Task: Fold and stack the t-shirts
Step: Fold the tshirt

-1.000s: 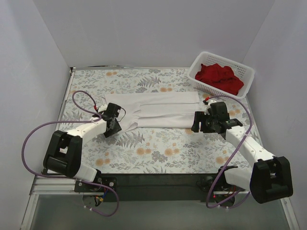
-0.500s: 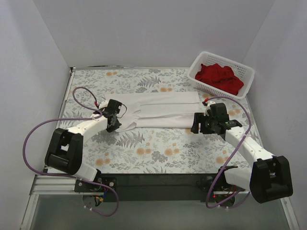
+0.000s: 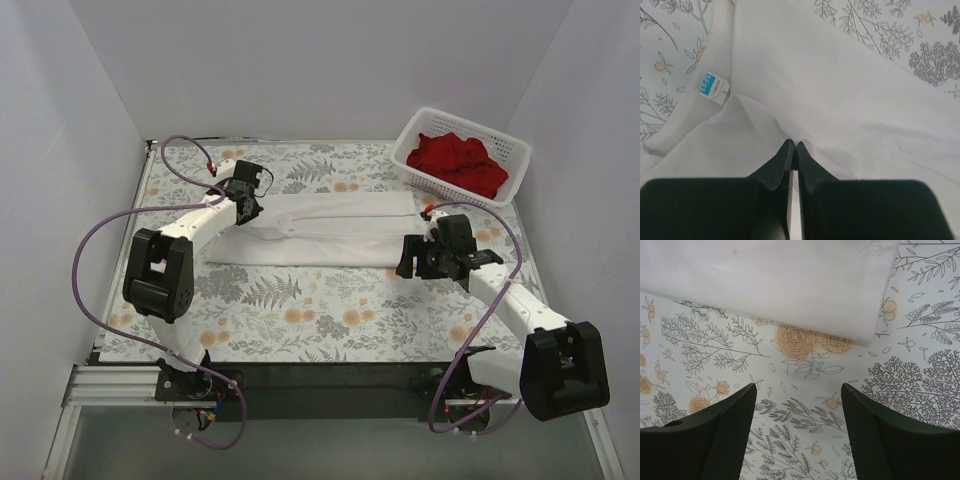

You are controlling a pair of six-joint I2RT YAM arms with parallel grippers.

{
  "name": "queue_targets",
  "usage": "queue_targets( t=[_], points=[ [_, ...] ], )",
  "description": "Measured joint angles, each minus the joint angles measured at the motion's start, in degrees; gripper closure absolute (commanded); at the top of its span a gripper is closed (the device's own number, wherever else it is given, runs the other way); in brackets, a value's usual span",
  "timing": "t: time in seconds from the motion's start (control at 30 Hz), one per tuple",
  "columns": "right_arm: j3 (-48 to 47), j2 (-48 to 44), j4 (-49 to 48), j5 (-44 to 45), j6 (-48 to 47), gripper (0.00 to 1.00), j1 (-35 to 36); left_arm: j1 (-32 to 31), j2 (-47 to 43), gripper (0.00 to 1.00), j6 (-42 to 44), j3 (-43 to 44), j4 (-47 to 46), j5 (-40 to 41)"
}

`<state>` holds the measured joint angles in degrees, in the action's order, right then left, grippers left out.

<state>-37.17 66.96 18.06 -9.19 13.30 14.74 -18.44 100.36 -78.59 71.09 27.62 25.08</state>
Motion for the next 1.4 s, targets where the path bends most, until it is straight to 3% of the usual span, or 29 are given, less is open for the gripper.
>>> queue_targets(
  t=[0.17,0.4,0.53,0.63,0.73,0.83,1.0,1.23,1.4],
  points=[
    [0.2,0.1,-0.3,-0.2,0.0,0.26,0.0,2.2,5.6,0.99,0.4,3.8,-1.3,0.0],
    [-0.8,2.1,-1.2,-0.3,0.0,0.28,0.0,4.3,8.2,0.9,0.2,5.1,-2.8,-0.3],
    [-3.3,4.5,-2.8,-0.4,0.1,0.29,0.0,4.5,8.2,0.8,0.2,5.8,-3.8,-0.7],
    [-5.0,6.4,-4.2,-0.4,0.2,0.3,0.0,4.5,8.2,0.66,0.3,6.5,-5.0,-1.1],
    [-6.3,8.3,-5.7,-0.5,0.5,0.33,0.0,4.5,8.2,0.47,0.6,6.7,-6.6,-1.6],
    [-7.2,10.6,-7.3,-0.9,0.7,0.35,0.0,4.5,8.1,0.38,0.5,6.7,-7.3,-2.1],
    [-8.0,14.1,-9.4,-1.5,1.4,0.42,0.0,5.4,2.6,0.38,-0.6,2.8,-8.5,-3.4],
    [-10.4,19.9,-12.5,-2.4,1.8,0.6,-1.1,9.0,-14.3,0.62,-3.4,-11.4,-9.8,-4.7],
    [-12.7,24.4,-14.6,-3.4,2.4,0.67,-2.4,11.2,-15.2,0.67,-4.2,-18.4,-9.9,-6.4]
  ],
)
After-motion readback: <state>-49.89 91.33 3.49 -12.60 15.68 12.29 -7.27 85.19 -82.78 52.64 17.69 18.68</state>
